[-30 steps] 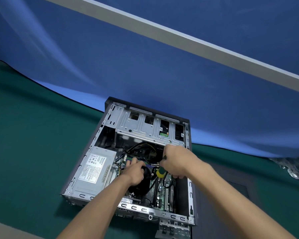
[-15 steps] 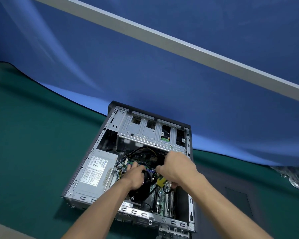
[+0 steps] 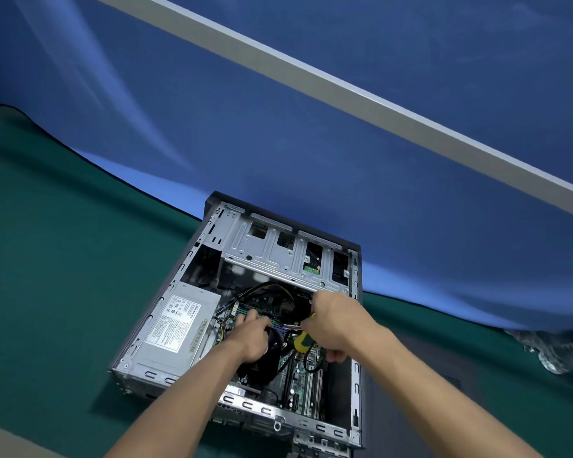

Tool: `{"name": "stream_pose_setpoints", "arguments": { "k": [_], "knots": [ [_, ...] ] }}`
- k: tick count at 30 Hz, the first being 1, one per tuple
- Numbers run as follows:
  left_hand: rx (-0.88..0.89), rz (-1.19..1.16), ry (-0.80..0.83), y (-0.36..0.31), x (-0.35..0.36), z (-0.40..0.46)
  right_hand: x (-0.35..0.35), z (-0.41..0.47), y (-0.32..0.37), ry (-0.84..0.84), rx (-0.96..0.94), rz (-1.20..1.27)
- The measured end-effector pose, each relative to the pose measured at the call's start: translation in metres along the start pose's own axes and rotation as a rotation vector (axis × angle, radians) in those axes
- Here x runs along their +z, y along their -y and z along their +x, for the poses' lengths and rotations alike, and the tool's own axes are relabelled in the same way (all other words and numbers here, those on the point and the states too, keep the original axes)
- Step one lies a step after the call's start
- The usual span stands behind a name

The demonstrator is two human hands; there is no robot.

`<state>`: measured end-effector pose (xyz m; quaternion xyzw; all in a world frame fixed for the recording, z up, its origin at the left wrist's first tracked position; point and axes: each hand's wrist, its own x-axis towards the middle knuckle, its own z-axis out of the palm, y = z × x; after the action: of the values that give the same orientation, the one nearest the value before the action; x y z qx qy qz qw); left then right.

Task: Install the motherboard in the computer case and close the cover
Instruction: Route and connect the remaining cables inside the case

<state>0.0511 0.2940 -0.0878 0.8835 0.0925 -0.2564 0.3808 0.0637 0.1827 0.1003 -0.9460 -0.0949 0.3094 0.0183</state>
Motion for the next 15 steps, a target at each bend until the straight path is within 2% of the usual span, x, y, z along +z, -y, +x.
{"name": "stream_pose_setpoints", "arguments": {
  "k": [3, 7, 12, 15],
  "knots": [
    [0.002, 0.006, -0.004, -0.001, 0.0, -0.002, 0.004, 0.001, -0.003, -0.088, 0.053, -0.095],
    [0.015, 0.083, -0.028, -0.004, 0.0, -0.006, 0.003, 0.005, -0.013, -0.143, 0.069, -0.096],
    [0.03, 0.408, -0.173, -0.016, 0.001, -0.019, -0.01, 0.006, -0.029, -0.456, 0.051, -0.11],
    [0.119, 0.639, -0.31, -0.022, 0.003, -0.024, -0.023, 0.008, -0.033, -0.599, 0.049, -0.059]
  ]
}}
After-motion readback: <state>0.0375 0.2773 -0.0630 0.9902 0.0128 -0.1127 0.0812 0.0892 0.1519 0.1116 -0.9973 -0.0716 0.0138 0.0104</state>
